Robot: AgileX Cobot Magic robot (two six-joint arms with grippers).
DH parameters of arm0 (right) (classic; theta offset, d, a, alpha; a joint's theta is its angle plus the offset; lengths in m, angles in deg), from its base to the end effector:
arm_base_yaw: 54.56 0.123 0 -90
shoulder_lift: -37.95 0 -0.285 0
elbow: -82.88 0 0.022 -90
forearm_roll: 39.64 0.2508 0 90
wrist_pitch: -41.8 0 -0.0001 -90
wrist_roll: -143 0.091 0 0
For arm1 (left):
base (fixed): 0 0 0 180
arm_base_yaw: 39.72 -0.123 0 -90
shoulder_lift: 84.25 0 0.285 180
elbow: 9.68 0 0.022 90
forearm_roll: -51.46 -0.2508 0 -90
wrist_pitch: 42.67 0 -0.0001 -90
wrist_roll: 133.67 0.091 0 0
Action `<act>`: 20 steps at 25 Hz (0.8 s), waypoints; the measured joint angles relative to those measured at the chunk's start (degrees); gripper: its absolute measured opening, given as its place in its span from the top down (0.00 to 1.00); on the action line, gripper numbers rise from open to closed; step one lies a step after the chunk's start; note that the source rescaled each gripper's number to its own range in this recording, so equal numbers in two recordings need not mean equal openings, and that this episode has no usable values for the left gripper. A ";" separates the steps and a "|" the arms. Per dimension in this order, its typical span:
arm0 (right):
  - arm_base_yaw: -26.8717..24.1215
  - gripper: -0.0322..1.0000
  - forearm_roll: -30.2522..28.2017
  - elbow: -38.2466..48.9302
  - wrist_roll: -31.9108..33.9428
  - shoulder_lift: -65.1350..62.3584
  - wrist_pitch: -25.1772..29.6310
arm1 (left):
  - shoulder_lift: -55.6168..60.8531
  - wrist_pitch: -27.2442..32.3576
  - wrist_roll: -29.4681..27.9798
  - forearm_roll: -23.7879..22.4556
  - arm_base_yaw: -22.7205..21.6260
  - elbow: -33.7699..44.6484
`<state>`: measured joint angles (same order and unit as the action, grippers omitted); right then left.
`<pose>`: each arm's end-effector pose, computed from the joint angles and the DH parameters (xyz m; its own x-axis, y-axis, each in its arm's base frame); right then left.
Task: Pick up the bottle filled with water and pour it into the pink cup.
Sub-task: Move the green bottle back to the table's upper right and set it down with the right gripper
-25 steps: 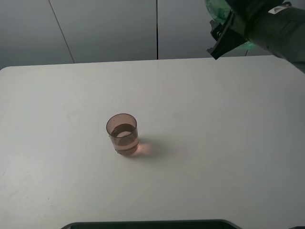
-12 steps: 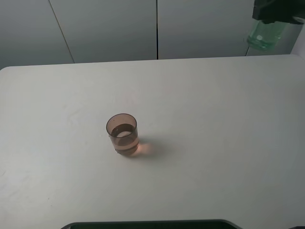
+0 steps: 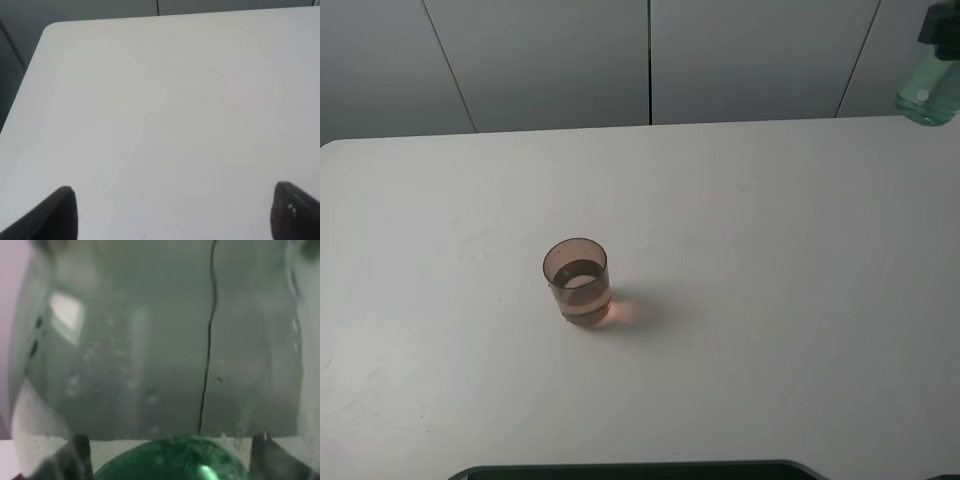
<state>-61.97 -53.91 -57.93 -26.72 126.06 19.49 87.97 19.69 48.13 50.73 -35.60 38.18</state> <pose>0.2893 -0.0291 0.2489 -0.2686 -0.0169 -0.9631 0.0252 0.9994 -0.0246 -0.0074 0.0016 0.2785 -0.4656 0.0709 -0.8822 0.0793 0.9961 0.0382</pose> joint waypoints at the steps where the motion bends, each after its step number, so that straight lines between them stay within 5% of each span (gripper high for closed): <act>1: 0.00 0.97 0.27 0.00 -0.64 1.76 -0.95 | 0.00 0.00 0.00 0.00 0.00 0.00; 7: 0.00 0.97 1.73 0.00 -6.41 14.11 -8.17 | 0.00 0.00 0.00 0.00 0.00 0.00; 20: 0.00 0.97 3.08 -0.13 -8.27 31.39 -21.08 | 0.00 0.00 0.00 0.00 0.00 0.00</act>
<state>-61.97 -50.83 -58.07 -34.99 157.45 -1.59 87.97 19.69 48.13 50.73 -35.60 38.18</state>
